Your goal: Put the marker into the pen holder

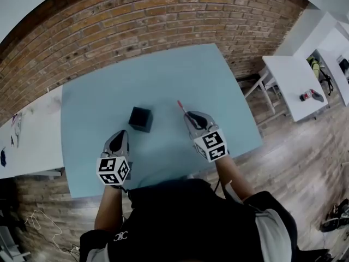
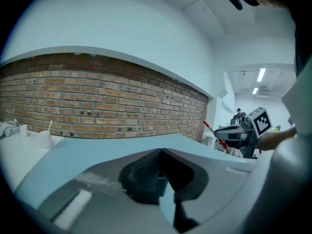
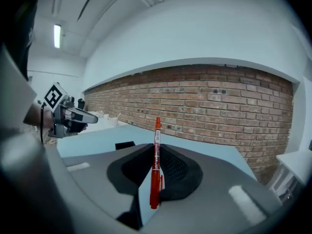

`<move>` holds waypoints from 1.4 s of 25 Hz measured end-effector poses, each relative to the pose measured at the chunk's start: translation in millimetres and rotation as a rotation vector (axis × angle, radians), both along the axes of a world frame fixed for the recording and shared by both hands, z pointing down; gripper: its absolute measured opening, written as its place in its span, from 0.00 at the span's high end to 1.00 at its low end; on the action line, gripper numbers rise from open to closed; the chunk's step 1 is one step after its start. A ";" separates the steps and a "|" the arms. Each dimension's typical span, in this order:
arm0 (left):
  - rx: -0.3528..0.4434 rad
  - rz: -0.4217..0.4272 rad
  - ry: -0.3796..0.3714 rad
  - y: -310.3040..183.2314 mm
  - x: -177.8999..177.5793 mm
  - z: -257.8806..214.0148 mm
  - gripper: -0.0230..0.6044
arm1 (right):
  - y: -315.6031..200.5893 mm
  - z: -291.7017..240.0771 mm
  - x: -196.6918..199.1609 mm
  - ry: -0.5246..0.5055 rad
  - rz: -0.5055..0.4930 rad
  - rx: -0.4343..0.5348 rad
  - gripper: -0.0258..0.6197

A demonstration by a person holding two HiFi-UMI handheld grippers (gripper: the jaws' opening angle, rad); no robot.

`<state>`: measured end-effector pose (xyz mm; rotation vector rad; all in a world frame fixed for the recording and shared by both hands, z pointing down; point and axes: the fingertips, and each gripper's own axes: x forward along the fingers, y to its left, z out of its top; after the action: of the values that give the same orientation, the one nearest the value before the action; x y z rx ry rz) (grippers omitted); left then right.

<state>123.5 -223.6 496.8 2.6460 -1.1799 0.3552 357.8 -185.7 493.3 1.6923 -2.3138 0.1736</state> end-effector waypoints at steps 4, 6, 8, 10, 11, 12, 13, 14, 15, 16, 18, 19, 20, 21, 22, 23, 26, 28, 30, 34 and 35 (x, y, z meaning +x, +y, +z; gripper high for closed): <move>0.023 -0.039 -0.015 26.0 29.6 -6.9 0.95 | 8.9 -5.1 16.5 0.019 -0.088 0.000 0.88; 0.029 -0.061 -0.027 36.6 35.0 -8.0 0.95 | 10.7 -6.1 19.3 0.016 -0.117 -0.002 0.88; 0.022 -0.090 -0.030 44.3 33.6 -5.0 0.95 | 8.5 -4.0 18.7 0.024 -0.134 -0.014 0.88; -0.001 -0.121 -0.025 51.0 26.5 1.2 0.95 | 4.1 0.5 13.4 0.044 -0.148 -0.036 0.88; -0.012 -0.134 -0.024 54.5 21.9 4.0 0.95 | 2.7 2.8 9.0 0.052 -0.157 -0.047 0.88; -0.018 -0.144 -0.024 57.6 17.0 6.0 0.95 | 1.9 4.3 3.6 0.058 -0.169 -0.056 0.88; -0.021 -0.154 -0.025 60.2 11.8 7.1 0.95 | 1.6 4.3 -2.9 0.066 -0.184 -0.061 0.88; -0.022 -0.164 -0.026 61.9 6.5 7.4 0.95 | 1.6 3.6 -10.2 0.077 -0.202 -0.065 0.88; -0.022 -0.175 -0.024 63.0 1.2 7.2 0.95 | 1.4 3.3 -17.2 0.095 -0.222 -0.069 0.88; -0.023 -0.185 -0.022 63.7 -3.8 6.8 0.95 | 0.9 3.5 -23.8 0.120 -0.241 -0.073 0.88; -0.022 -0.201 -0.021 66.1 -12.9 6.3 0.95 | -0.3 5.0 -36.5 0.184 -0.283 -0.078 0.88; -0.021 -0.206 -0.023 67.9 -17.0 6.3 0.95 | -1.2 6.4 -43.0 0.223 -0.308 -0.080 0.88; -0.018 -0.210 -0.025 70.0 -20.9 6.2 0.95 | -2.5 8.4 -49.4 0.267 -0.335 -0.080 0.88; -0.016 -0.214 -0.023 71.9 -24.7 6.3 0.95 | -4.6 10.7 -55.7 0.318 -0.364 -0.080 0.88; -0.016 -0.219 -0.020 73.5 -28.9 6.8 0.95 | -7.7 12.7 -61.9 0.374 -0.392 -0.077 0.88; -0.018 -0.224 -0.015 74.7 -33.4 7.9 0.95 | -11.4 14.7 -67.9 0.431 -0.417 -0.076 0.88; -0.030 -0.236 -0.004 78.6 -46.7 12.5 0.95 | -22.4 24.7 -83.1 0.601 -0.486 -0.091 0.88; -0.030 -0.240 -0.002 81.4 -52.9 13.1 0.95 | -29.6 33.9 -89.7 0.719 -0.528 -0.107 0.88; -0.022 -0.245 -0.005 81.3 -59.1 12.8 0.95 | -38.6 43.2 -95.8 0.840 -0.564 -0.112 0.88; -0.013 -0.253 -0.003 78.7 -70.9 12.6 0.95 | -59.2 65.3 -107.3 1.067 -0.618 -0.142 0.88; -0.010 -0.256 -0.006 78.2 -73.5 12.5 0.95 | -64.1 72.1 -109.8 1.120 -0.633 -0.154 0.88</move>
<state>50.0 -145.4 509.3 2.4455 -1.4918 0.3207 247.9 -249.8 565.4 0.5886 -1.7144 -0.5585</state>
